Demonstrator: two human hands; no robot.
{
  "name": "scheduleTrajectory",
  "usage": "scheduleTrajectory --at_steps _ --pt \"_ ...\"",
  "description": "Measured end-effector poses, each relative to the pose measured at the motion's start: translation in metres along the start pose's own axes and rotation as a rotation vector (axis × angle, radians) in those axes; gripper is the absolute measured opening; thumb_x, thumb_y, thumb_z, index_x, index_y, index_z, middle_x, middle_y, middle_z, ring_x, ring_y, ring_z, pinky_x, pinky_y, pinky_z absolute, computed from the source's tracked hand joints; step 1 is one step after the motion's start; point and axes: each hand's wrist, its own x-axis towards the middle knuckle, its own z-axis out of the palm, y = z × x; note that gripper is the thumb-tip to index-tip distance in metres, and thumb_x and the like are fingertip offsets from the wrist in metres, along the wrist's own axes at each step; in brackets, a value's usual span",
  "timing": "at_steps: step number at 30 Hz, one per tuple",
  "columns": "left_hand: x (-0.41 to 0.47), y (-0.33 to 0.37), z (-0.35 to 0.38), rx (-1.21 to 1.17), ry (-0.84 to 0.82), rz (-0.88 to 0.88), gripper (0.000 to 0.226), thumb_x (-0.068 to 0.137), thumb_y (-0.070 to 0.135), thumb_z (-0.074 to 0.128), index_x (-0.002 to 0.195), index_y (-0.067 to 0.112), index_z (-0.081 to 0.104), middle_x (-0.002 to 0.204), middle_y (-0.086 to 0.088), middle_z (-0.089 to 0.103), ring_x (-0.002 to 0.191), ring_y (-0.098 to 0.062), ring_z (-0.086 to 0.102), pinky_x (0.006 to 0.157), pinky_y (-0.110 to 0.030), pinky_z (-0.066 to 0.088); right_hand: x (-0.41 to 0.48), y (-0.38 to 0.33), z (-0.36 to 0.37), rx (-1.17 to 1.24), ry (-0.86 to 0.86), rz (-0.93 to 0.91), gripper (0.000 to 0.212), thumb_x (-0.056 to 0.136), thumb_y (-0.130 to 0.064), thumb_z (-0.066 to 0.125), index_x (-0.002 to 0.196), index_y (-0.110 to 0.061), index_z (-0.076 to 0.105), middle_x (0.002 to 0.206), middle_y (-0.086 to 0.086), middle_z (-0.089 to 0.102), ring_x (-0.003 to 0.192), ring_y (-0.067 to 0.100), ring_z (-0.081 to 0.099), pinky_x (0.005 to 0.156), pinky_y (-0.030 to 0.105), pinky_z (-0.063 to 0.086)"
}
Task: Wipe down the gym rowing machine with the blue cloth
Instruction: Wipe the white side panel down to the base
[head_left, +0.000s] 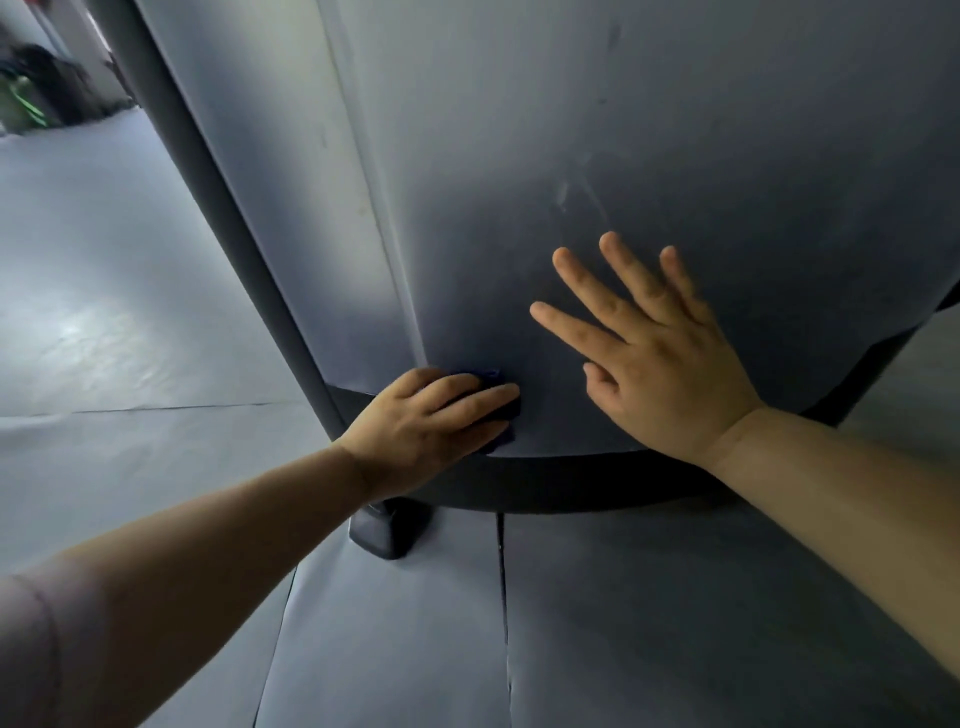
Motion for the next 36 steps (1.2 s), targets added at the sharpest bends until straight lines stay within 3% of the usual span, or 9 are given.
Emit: scheduleTrajectory --at_steps 5,12,17,20,23,27,29,32,36 --pt "0.02 -0.008 0.0 -0.022 0.151 -0.063 0.028 0.1 0.013 0.054 0.12 0.024 0.07 0.126 -0.005 0.051 0.112 -0.026 0.052 0.095 -0.036 0.041 -0.001 -0.002 0.004 0.009 0.01 0.018 0.072 0.084 -0.007 0.064 0.149 -0.026 0.041 0.161 0.005 0.024 0.149 0.035 0.015 0.119 0.056 0.008" --pt "-0.025 0.023 0.035 0.025 -0.184 0.164 0.046 0.097 0.013 0.034 0.108 0.032 0.074 0.12 0.006 0.068 0.11 -0.02 0.06 0.099 -0.035 0.037 -0.001 -0.004 0.002 0.017 -0.002 0.024 0.076 0.081 -0.006 0.067 0.149 -0.027 0.039 0.162 0.005 0.022 0.149 0.035 0.013 0.12 0.055 0.006" --pt "0.015 0.002 0.007 -0.004 0.097 -0.058 0.031 0.101 0.015 0.049 0.123 0.027 0.067 0.126 -0.003 0.056 0.112 -0.024 0.051 0.092 -0.037 0.038 -0.007 0.005 0.0 0.019 -0.019 0.004 0.075 0.083 -0.005 0.064 0.15 -0.026 0.038 0.162 0.005 0.021 0.149 0.033 0.013 0.12 0.055 0.011" --pt "0.028 -0.001 0.008 0.004 0.162 -0.062 0.031 0.101 0.015 0.049 0.123 0.026 0.067 0.129 -0.003 0.053 0.115 -0.025 0.05 0.095 -0.039 0.037 -0.017 0.014 0.0 0.001 -0.018 0.012 0.074 0.084 -0.004 0.064 0.15 -0.026 0.038 0.161 0.005 0.02 0.149 0.033 0.014 0.12 0.055 0.013" --pt "0.01 0.022 0.036 0.026 0.027 0.067 0.029 0.098 0.018 0.053 0.118 0.029 0.07 0.125 0.0 0.064 0.115 -0.024 0.051 0.103 -0.04 0.037 -0.026 0.019 0.002 -0.021 -0.022 0.004 0.073 0.085 -0.003 0.064 0.149 -0.026 0.04 0.161 0.005 0.023 0.149 0.032 0.016 0.12 0.055 0.014" --pt "-0.005 0.045 0.051 0.066 -0.187 0.172 0.03 0.093 0.017 0.053 0.112 0.032 0.072 0.124 0.006 0.066 0.12 -0.021 0.047 0.116 -0.045 0.02 -0.034 0.028 0.001 -0.05 -0.037 -0.032 0.072 0.084 -0.003 0.063 0.149 -0.027 0.041 0.161 0.003 0.023 0.149 0.031 0.018 0.121 0.051 0.013" --pt "0.008 0.041 0.04 0.032 -0.103 0.117 0.039 0.1 0.012 0.041 0.11 0.03 0.074 0.119 0.003 0.069 0.116 -0.022 0.05 0.114 -0.043 0.024 -0.035 0.032 0.001 -0.051 -0.046 -0.058 0.072 0.086 -0.002 0.06 0.15 -0.027 0.039 0.161 0.003 0.023 0.149 0.031 0.017 0.121 0.049 0.011" --pt "0.048 0.021 0.016 -0.005 0.086 0.022 0.035 0.104 0.016 0.042 0.113 0.027 0.074 0.116 -0.002 0.071 0.113 -0.023 0.052 0.104 -0.038 0.035 -0.037 0.038 0.0 -0.048 -0.071 -0.096 0.073 0.085 -0.002 0.062 0.15 -0.026 0.039 0.161 0.005 0.023 0.149 0.032 0.016 0.121 0.049 0.009" --pt "0.057 0.012 0.019 -0.038 0.081 0.084 0.033 0.103 0.013 0.043 0.12 0.024 0.069 0.124 -0.005 0.064 0.116 -0.026 0.05 0.105 -0.037 0.035 -0.047 0.052 0.002 -0.106 -0.07 -0.135 0.075 0.084 -0.004 0.063 0.151 -0.027 0.036 0.161 0.003 0.024 0.149 0.031 0.018 0.121 0.051 0.009"
